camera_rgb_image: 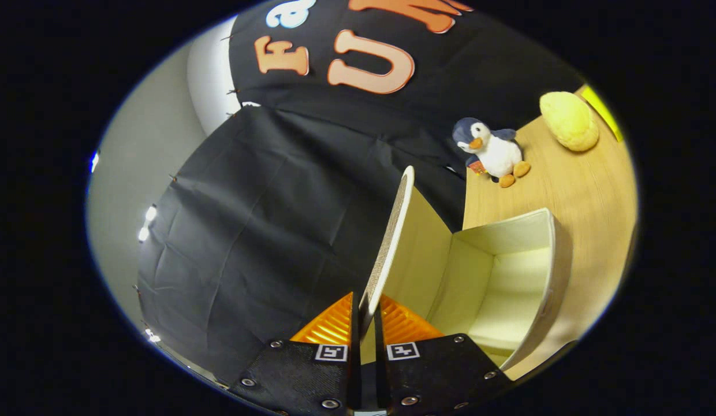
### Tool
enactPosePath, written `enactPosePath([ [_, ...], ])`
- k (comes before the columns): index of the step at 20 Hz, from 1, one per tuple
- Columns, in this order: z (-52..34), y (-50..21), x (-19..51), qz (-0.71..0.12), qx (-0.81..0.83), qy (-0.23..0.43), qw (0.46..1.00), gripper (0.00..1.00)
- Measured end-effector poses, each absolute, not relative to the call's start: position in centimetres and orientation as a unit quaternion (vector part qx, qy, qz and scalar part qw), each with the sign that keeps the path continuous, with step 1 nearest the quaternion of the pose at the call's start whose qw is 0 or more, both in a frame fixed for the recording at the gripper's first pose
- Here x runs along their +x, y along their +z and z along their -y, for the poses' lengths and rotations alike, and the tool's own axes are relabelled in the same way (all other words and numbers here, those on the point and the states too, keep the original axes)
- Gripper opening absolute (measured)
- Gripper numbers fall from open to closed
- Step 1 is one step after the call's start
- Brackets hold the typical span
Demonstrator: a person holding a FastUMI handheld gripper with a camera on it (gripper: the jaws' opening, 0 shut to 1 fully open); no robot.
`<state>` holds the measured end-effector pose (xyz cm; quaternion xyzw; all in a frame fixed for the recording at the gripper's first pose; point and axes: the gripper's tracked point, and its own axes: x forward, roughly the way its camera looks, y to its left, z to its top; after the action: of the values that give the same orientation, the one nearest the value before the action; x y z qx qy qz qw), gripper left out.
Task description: Open the storage box then place both shoes into the box .Put the left shoe in first, then the right shoe, with the right side of both shoes facing outward in a uniform manner.
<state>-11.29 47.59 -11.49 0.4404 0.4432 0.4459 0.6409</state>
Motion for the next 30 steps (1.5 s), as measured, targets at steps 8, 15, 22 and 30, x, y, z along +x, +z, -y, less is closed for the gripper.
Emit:
enactPosePath([
  [8, -55.8, -9.4, -10.8, -0.429, 0.414, 0.462, 0.656, 0.21],
  [15, -58.7, -9.2, -12.9, -0.434, 0.378, 0.482, 0.661, 0.81],
  [22, -55.0, -12.3, -12.1, -0.411, 0.306, 0.464, 0.722, 0.88],
  [30, -42.4, -18.8, -8.8, -0.396, 0.221, 0.38, 0.806, 0.93],
])
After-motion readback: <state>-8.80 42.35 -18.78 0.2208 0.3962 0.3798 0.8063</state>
